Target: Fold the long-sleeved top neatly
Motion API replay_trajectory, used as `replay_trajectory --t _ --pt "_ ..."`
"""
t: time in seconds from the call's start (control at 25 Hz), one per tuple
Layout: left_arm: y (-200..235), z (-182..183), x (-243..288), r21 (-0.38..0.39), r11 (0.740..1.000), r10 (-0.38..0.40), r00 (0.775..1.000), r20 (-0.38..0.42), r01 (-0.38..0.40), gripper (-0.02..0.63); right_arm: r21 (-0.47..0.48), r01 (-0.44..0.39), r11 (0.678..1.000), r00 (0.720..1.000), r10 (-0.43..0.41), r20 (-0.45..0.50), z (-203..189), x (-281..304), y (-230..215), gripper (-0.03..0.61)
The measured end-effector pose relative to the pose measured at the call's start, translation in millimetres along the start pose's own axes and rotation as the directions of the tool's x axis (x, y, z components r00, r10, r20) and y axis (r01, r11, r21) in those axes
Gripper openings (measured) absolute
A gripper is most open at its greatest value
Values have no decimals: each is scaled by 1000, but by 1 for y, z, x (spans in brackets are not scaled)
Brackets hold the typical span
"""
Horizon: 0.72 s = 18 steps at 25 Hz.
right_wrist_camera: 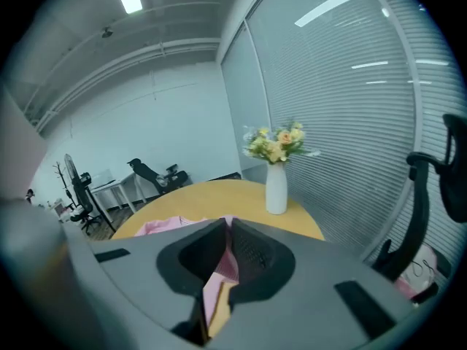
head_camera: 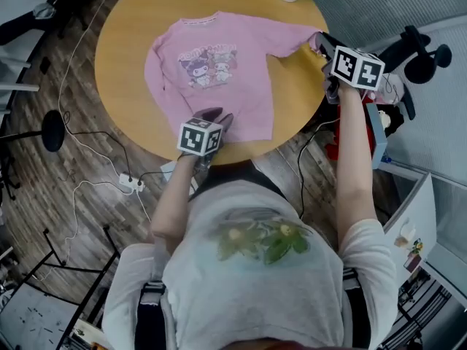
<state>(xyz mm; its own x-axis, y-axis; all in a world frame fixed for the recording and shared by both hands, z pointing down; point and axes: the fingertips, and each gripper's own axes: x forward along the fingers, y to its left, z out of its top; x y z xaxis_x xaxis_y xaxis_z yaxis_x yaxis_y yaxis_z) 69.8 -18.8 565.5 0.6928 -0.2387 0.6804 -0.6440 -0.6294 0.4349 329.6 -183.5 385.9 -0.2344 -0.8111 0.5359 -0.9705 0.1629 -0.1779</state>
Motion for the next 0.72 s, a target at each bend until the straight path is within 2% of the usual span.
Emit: replay_trajectory --t 0.12,0.32,0.52,0.72 --pt "57 0 -41 -104 986 135 989 66 -127 126 -35 -91 995 996 91 9 17 20 44 37" --pt "123 -8 -108 -241 934 303 942 144 -263 126 -87 -234 968 972 233 -25 35 66 130 37" --pt "146 -27 -143 -316 896 374 913 161 -311 126 -114 -366 923 924 347 -161 20 125 206 37" --pt "159 -46 -159 -384 861 417 895 159 -333 126 -67 -453 889 869 423 -256 -12 190 266 37"
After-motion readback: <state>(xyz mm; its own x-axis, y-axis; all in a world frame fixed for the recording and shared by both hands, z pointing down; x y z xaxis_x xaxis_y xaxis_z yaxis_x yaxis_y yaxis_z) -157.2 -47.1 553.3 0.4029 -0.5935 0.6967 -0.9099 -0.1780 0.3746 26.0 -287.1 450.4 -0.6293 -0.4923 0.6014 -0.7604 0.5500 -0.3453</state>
